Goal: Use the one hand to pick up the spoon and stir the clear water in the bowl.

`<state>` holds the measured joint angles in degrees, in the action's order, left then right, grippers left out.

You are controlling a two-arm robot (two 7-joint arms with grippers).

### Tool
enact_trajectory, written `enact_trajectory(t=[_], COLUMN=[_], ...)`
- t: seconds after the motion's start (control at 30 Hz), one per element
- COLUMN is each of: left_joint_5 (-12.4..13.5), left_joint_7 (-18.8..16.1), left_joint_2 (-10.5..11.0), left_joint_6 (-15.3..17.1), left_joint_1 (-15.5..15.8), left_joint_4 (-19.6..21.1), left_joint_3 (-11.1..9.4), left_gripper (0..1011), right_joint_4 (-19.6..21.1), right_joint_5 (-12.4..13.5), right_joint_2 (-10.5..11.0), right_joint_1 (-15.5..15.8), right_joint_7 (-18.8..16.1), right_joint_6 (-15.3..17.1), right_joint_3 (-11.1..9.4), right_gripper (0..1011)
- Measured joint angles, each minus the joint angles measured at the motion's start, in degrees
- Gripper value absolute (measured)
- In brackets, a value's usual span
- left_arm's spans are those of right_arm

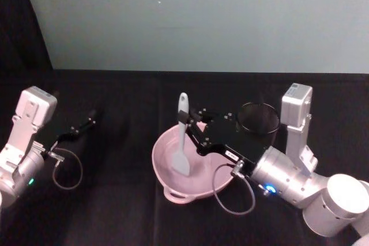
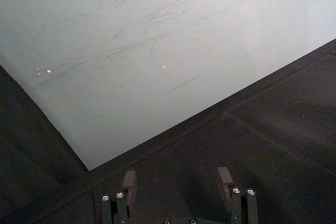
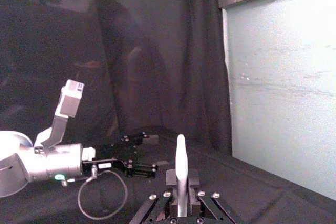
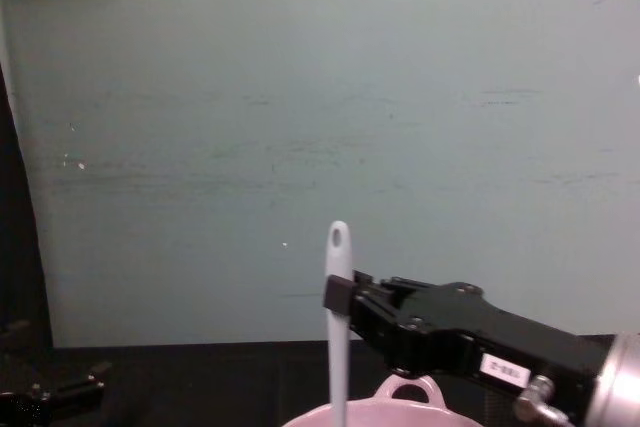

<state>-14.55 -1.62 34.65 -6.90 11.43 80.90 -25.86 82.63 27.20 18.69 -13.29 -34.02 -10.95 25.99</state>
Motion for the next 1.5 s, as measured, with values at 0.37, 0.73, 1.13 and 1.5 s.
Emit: enact_trajectory(t=[0.37, 0.73, 1.13, 1.5], left_joint_5=[0.0, 0.0, 0.0, 0.0], left_joint_7=[0.0, 0.0, 0.0, 0.0], left_joint_2=[0.0, 0.0, 0.0, 0.0], left_joint_6=[0.0, 0.0, 0.0, 0.0], left_joint_1=[0.0, 0.0, 0.0, 0.0], left_joint_4=[0.0, 0.0, 0.0, 0.0], left_joint_3=[0.0, 0.0, 0.0, 0.0], left_gripper=[1005, 1005, 1005, 1005], right_joint_4=[-5.5, -11.0, -11.9, -10.4], right_joint_5=[-0.3, -1.6, -3.2, -3.7], right_joint_2=[-2.9, -5.4, -5.0, -3.6], right_joint_1=[-3.8, -6.6, -6.8, -5.2], right_joint_7=[-0.1, 1.6, 3.5, 4.1], right_joint_6=[-1.8, -5.0, -5.8, -4.7], right_joint_3=[1.6, 0.4, -2.2, -3.9], right_gripper=[124, 124, 124, 124])
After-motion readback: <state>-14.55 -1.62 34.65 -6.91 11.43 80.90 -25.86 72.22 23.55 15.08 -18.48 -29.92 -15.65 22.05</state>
